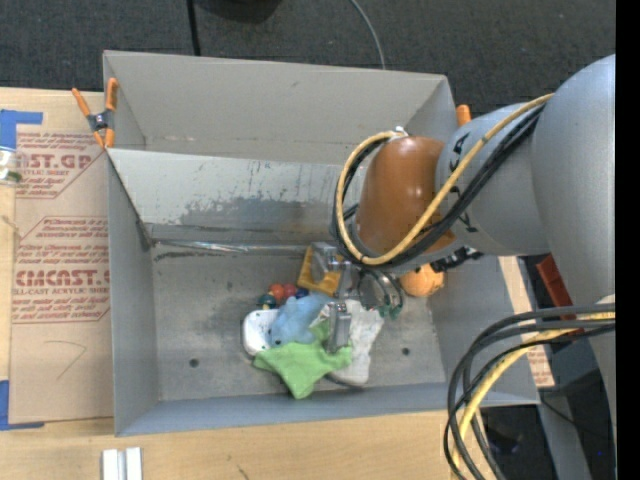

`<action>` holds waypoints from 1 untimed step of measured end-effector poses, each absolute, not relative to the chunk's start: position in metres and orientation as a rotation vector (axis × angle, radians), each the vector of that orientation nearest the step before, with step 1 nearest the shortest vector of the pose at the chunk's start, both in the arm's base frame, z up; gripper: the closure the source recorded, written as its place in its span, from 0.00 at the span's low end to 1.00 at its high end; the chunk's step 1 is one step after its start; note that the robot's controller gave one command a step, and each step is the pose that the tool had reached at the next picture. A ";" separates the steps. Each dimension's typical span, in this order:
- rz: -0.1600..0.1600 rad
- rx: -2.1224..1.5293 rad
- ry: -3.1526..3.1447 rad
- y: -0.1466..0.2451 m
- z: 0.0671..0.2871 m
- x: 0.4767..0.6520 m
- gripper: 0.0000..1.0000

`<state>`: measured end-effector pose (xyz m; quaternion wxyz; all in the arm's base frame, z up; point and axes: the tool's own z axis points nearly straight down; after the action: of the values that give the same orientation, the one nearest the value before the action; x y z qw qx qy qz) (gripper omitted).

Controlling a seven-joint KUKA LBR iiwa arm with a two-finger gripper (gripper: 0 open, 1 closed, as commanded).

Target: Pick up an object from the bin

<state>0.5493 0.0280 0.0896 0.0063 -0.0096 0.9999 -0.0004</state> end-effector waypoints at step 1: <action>-0.002 -0.160 3.127 0.041 0.086 0.549 0.00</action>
Offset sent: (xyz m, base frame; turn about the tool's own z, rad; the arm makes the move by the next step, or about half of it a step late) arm -0.0112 0.0438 -0.0141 -0.0809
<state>0.5494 0.0409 0.0861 0.0051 -0.0510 0.9987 -0.0006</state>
